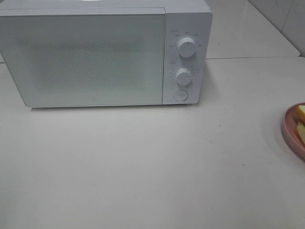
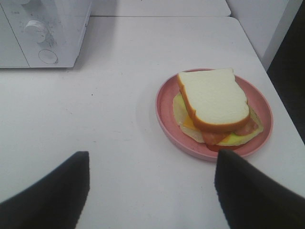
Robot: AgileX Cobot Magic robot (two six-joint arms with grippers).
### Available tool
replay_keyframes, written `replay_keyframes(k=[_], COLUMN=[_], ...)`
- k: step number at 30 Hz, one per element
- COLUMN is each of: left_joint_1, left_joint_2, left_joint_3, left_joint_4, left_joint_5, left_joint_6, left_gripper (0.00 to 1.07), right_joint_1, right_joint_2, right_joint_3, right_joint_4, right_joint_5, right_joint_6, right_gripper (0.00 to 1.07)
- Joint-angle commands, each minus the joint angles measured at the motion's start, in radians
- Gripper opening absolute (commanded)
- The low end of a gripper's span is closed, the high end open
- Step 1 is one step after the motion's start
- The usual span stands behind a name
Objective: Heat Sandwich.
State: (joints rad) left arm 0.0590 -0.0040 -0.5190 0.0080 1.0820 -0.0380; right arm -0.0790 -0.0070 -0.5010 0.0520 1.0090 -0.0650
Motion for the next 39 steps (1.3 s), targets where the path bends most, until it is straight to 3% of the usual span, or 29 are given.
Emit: replay_keyframes(k=[1, 39], left_joint_1=[-0.005, -0.005], left_joint_2=[-0.024, -0.024], left_joint_3=[0.002, 0.003], left_joint_4=[0.003, 0.003], left_joint_5=[-0.012, -0.012], left_joint_6=[-0.007, -0.007], left_gripper=[0.71, 0.71], right_joint_1=[0.002, 0.002], right_joint_2=[-0.024, -0.024], right_joint_3=[0.001, 0.001], right_joint_4=[0.002, 0.002], right_joint_5=[-0.011, -0.011], right_joint_6=[0.003, 0.003], right_gripper=[0.71, 0.71])
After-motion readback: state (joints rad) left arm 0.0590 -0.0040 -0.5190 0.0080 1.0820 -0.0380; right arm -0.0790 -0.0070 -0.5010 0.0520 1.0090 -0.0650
